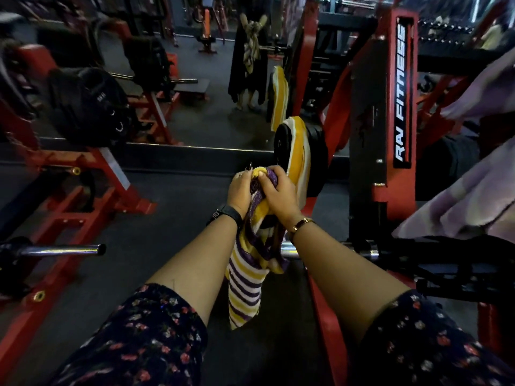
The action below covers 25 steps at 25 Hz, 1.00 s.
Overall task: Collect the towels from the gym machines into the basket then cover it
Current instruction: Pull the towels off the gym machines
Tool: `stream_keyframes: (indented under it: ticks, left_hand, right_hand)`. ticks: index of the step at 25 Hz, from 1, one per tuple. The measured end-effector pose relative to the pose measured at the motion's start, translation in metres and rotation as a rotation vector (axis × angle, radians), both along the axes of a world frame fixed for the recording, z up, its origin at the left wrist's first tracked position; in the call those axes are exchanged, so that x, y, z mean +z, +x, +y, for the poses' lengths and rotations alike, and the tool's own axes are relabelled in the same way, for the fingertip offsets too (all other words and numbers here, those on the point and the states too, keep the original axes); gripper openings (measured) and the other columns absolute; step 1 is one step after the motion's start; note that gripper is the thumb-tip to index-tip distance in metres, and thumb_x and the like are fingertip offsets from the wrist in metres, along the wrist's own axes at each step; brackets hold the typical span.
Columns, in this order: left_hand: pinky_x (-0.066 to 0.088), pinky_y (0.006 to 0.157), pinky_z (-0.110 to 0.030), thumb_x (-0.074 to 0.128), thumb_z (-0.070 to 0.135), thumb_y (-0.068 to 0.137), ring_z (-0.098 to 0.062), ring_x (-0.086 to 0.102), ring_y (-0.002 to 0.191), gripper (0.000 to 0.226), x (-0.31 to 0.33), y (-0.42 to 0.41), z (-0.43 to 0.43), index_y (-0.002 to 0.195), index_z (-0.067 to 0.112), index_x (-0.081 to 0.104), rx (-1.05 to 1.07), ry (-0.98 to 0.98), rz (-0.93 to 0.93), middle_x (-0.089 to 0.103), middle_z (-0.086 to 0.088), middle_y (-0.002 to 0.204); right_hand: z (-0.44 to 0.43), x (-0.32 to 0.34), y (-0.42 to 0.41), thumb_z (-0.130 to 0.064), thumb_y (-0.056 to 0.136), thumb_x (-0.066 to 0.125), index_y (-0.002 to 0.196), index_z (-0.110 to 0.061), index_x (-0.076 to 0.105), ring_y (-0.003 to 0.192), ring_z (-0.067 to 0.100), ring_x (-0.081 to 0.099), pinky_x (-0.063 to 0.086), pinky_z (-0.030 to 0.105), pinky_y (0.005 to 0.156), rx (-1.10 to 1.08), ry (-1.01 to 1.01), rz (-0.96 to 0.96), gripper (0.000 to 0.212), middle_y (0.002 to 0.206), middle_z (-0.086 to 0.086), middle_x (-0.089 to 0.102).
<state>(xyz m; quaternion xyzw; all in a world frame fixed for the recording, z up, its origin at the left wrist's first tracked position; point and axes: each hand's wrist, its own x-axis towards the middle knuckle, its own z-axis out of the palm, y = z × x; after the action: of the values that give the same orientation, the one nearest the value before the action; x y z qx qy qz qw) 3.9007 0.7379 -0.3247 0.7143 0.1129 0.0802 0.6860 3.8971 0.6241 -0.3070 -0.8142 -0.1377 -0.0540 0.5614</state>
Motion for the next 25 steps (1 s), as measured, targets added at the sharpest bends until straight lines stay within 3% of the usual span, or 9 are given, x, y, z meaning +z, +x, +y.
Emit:
stream_keyframes:
  ticks: [2,5,8,11,13,17,19,21,25]
  left_hand:
    - [0.045,0.099,-0.053,0.044,0.065,0.072,-0.034,0.061,0.107,0.052,0.004,0.004,0.014,0.086,0.022,0.069,0.020,-0.129,-0.001,0.066,-0.019,0.110]
    - [0.046,0.096,-0.044,0.046,0.050,0.085,-0.029,0.059,0.103,0.043,0.022,0.000,0.034,0.098,0.012,0.064,-0.018,-0.273,-0.009,0.063,-0.017,0.106]
    - [0.048,0.095,-0.041,0.048,0.044,0.089,-0.025,0.060,0.102,0.040,0.024,0.000,0.062,0.108,0.012,0.062,-0.050,-0.230,-0.069,0.063,-0.012,0.105]
    - [0.052,0.080,-0.024,0.047,0.026,0.095,-0.015,0.062,0.090,0.033,0.026,0.000,0.102,0.118,0.005,0.057,-0.016,-0.170,-0.095,0.064,-0.004,0.096]
    - [0.050,0.082,-0.028,0.053,0.026,0.093,-0.018,0.062,0.092,0.026,0.020,0.004,0.132,0.112,0.011,0.060,0.012,-0.188,-0.087,0.065,-0.003,0.095]
    - [0.051,0.086,-0.033,0.062,0.040,0.084,-0.021,0.064,0.096,0.018,0.013,0.023,0.202,0.095,0.026,0.064,0.063,-0.173,-0.029,0.068,-0.003,0.095]
    - [0.052,0.088,-0.034,0.062,0.045,0.077,-0.022,0.065,0.098,0.031,0.014,0.036,0.243,0.098,0.023,0.065,0.067,-0.119,-0.042,0.069,-0.004,0.098]
    - [0.051,0.086,-0.032,0.061,0.037,0.084,-0.022,0.064,0.097,0.029,0.014,0.048,0.280,0.104,0.015,0.064,0.074,-0.085,-0.045,0.068,-0.003,0.096]
    - [0.051,0.084,-0.033,0.059,0.032,0.088,-0.023,0.065,0.096,0.032,0.008,0.072,0.336,0.110,0.009,0.063,0.072,-0.012,-0.024,0.068,-0.007,0.098]
  right_hand:
    - [0.021,0.005,0.005,-0.028,0.095,0.055,0.106,-0.016,0.057,0.082,0.000,0.058,0.045,0.009,0.070,0.030,0.085,0.018,0.017,0.088,-0.008,0.060]
    - [0.049,0.011,0.012,-0.032,0.094,0.055,0.100,-0.018,0.059,0.081,0.004,0.060,0.047,0.012,0.071,0.017,0.178,0.045,0.016,0.088,-0.004,0.063]
    - [0.082,0.014,0.019,-0.035,0.094,0.054,0.100,-0.015,0.061,0.083,0.009,0.062,0.049,0.019,0.074,0.001,0.262,0.088,0.022,0.091,0.001,0.065]
    - [0.126,0.018,0.027,-0.035,0.095,0.053,0.101,-0.016,0.060,0.082,0.005,0.061,0.047,0.015,0.072,0.010,0.291,0.111,0.021,0.090,-0.004,0.064]
    - [0.160,0.014,0.033,-0.033,0.097,0.050,0.101,-0.018,0.058,0.082,0.004,0.059,0.046,0.016,0.073,0.022,0.275,0.112,0.018,0.089,-0.006,0.062]
    - [0.236,0.005,0.054,-0.044,0.096,0.043,0.096,-0.024,0.059,0.097,0.017,0.061,0.051,0.037,0.092,0.049,0.278,0.168,0.026,0.104,0.006,0.062]
    - [0.278,0.007,0.067,-0.050,0.095,0.039,0.086,-0.030,0.058,0.107,0.023,0.056,0.044,0.046,0.101,0.011,0.278,0.157,0.029,0.111,0.008,0.058]
    - [0.315,0.009,0.077,-0.049,0.096,0.034,0.079,-0.035,0.054,0.115,0.026,0.049,0.036,0.048,0.106,-0.020,0.266,0.167,0.030,0.109,0.003,0.055]
    - [0.368,0.003,0.095,-0.051,0.095,0.032,0.078,-0.037,0.056,0.110,0.024,0.052,0.040,0.048,0.103,-0.011,0.304,0.180,0.033,0.102,0.001,0.057]
